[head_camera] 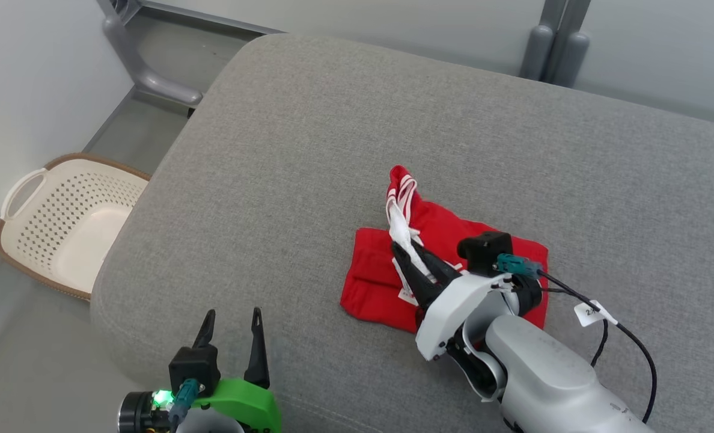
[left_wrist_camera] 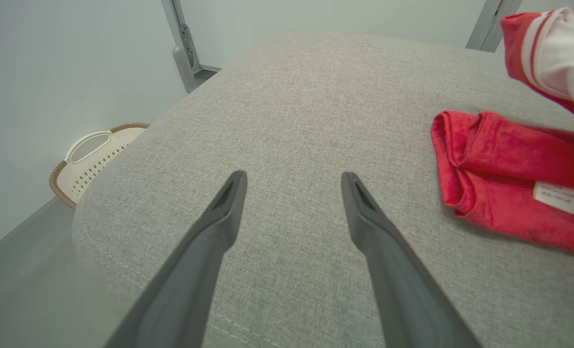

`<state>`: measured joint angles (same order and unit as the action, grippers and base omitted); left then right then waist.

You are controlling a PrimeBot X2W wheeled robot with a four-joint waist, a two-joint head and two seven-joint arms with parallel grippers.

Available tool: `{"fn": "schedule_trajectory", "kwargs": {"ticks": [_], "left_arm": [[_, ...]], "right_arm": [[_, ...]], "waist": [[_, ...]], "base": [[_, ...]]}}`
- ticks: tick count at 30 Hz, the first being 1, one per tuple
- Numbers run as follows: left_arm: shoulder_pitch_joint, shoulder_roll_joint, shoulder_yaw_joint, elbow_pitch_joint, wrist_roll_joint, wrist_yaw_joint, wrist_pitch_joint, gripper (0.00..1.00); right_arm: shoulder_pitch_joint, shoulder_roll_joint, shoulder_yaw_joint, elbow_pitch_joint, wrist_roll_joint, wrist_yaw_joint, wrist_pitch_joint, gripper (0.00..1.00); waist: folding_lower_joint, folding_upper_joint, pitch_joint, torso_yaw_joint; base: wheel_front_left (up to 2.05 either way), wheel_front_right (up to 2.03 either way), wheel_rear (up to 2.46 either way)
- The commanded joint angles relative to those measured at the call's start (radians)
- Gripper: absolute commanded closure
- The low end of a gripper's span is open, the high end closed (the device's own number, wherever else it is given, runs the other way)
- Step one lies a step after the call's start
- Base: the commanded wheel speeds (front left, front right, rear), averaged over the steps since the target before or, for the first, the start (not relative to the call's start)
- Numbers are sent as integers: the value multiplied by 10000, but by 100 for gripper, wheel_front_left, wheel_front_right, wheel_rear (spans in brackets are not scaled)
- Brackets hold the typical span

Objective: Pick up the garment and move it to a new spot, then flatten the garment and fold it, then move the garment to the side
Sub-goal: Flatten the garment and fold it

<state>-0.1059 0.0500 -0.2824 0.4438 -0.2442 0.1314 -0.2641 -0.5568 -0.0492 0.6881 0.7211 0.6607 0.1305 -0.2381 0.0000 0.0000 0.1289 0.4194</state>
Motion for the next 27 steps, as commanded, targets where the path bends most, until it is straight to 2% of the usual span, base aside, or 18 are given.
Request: {"fn": "schedule_trajectory", "kwargs": {"ticks": [1, 6, 17, 23, 27], "left_arm": [[-239, 19, -25, -45, -43, 52, 7, 0], [-349, 19, 20, -85, 23, 93, 7, 0], [-697, 24, 421, -313, 450, 45, 7, 0], [-719, 25, 776, -357, 675, 93, 7, 0], [-477, 27, 1094, -313, 822, 51, 7, 0]], "right_arm": [[-181, -37, -33, 62, 138, 0, -134, 0], [-386, -52, -616, 265, -79, 0, -266, 0], [966, -32, -5103, -871, -3048, 0, -268, 0], [1684, -33, -6331, -1448, -4084, 0, -269, 0], [2113, -28, -6684, -1705, -4416, 0, -269, 0]], "waist": [[0, 0, 188, 165], [0, 0, 190, -223], [0, 0, 89, -1781], [0, 0, -42, -2643], [0, 0, -227, -3171]], "base": [[0, 0, 0], [0, 0, 0], [0, 0, 0], [0, 0, 0], [0, 0, 0]]}}
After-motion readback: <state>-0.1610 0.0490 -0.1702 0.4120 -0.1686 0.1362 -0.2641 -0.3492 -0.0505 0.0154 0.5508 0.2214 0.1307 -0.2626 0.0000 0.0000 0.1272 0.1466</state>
